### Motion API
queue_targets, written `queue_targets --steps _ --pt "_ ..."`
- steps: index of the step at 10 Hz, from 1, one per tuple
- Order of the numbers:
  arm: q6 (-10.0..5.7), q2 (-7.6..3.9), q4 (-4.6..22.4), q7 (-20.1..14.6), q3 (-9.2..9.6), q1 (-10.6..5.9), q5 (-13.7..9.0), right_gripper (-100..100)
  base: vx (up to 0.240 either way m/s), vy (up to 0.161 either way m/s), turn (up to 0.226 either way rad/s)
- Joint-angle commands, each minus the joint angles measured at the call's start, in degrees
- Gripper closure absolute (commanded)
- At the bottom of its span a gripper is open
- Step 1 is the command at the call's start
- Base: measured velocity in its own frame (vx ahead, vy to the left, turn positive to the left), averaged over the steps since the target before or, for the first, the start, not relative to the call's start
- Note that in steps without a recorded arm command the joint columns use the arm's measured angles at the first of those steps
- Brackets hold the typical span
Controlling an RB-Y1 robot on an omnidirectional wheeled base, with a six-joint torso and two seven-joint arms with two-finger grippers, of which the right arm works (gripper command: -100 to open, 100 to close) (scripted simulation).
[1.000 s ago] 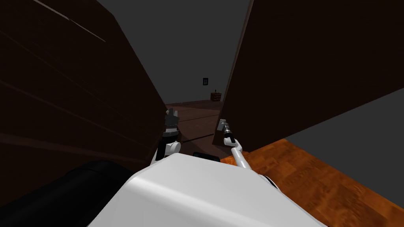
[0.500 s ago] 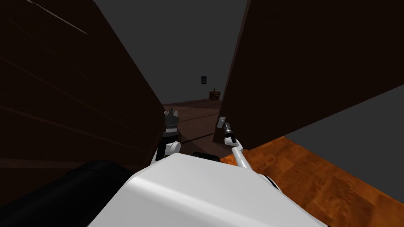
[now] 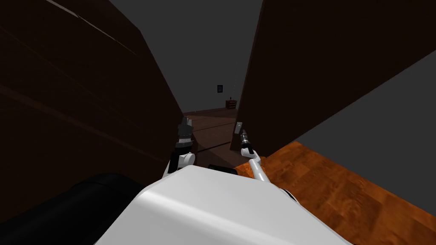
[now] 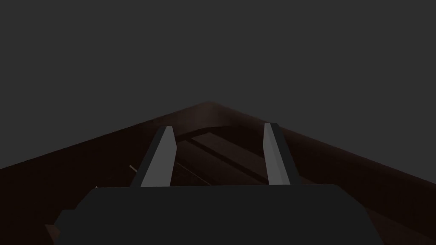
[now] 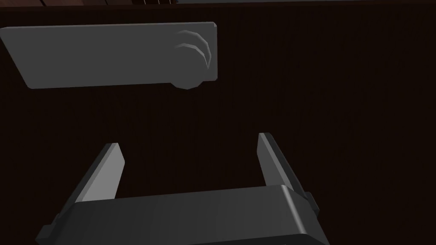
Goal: Push the door open
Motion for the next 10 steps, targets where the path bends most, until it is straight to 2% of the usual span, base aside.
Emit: queue_targets --steps 1,5,9,10 --pt "0.0 0.0 0.0 0.0 0.0 0.0 0.0 -100 -0.111 0.031 -0.008" --pt "-0.6 -0.56 0.4 0.2 -0.47 0.01 -0.1 -100 0.169 0.007 0.022" --pt "-1.33 -0.2 0.8 0.3 -1.0 -0.04 -0.1 -100 0.228 -0.012 0.026" --pt "-1.2 -0.31 0.8 0.3 -0.92 -0.04 -0.1 -100 0.106 0.003 0.005"
